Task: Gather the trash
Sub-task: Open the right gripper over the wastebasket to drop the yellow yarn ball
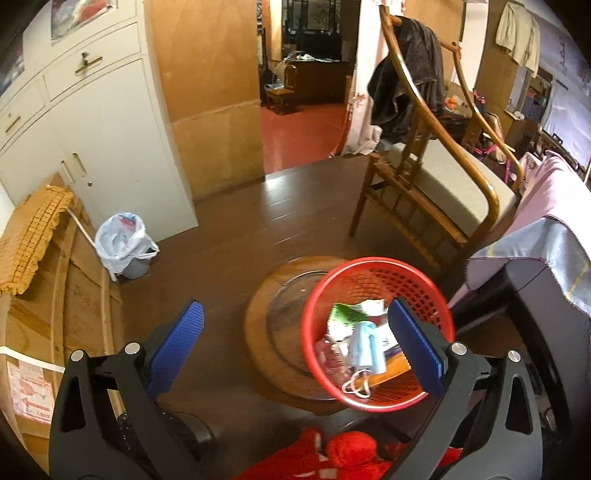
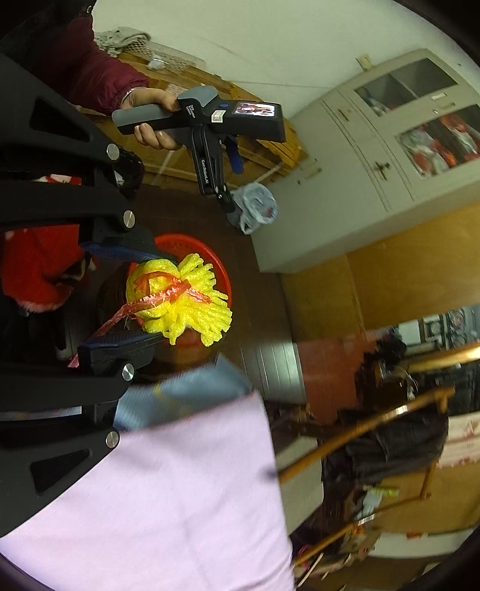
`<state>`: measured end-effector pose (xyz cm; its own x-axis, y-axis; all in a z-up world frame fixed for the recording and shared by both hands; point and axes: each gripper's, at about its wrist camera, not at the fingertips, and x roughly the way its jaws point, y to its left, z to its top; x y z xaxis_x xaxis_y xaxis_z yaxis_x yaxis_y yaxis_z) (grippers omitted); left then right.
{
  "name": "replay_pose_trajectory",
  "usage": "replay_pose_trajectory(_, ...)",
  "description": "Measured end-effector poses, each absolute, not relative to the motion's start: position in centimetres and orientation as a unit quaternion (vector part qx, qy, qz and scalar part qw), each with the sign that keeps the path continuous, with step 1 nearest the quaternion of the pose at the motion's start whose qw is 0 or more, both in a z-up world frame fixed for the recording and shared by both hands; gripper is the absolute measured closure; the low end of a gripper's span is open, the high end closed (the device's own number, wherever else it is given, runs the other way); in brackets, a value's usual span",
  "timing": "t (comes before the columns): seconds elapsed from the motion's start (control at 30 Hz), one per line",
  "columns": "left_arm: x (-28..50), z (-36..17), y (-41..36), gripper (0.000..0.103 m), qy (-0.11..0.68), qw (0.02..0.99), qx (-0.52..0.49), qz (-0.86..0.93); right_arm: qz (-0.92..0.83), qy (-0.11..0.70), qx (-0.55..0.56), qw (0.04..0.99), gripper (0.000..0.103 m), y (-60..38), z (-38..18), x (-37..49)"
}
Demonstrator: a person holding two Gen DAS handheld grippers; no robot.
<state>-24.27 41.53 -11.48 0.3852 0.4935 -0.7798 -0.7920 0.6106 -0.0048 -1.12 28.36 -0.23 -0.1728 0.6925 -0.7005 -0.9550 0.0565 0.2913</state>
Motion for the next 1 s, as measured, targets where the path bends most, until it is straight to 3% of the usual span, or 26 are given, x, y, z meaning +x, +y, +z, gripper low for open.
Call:
replay_pose_trajectory(0.4, -26.8, -13.5, 43.9, 0.007, 0.390, 0.791, -0.215, 0.421, 0.679, 0.388, -0.199, 0.591, 0.066, 35.7, -1.8, -4.5)
replay_pose_trajectory(0.47, -27.0, -13.9, 44.1, 0.007, 0.391, 0.787, -0.219, 0.423, 0.669, 0.383, -0.201, 0.605, 0.051, 36.7, -2.2, -4.7)
replay_pose_trajectory(0.5, -27.0, -14.1, 44.2, 0.007, 0.392, 0.786, -0.222, 0.424, 0.663, 0.382, -0.202, 0.611, 0.035, 37.3, -2.4, -4.8)
replay_pose_trajectory(0.53, -27.1, -14.2, 44.3, 0.007, 0.392, 0.785, -0.224, 0.423, 0.661, 0.382, -0.203, 0.613, 0.033, 37.6, -2.6, -4.9)
replay_pose_trajectory(1.0, -24.3, -12.7, 42.1, 0.007, 0.399, 0.797, -0.205, 0.405, 0.642, 0.405, -0.200, 0.619, 0.032, 34.8, -3.9, -2.7)
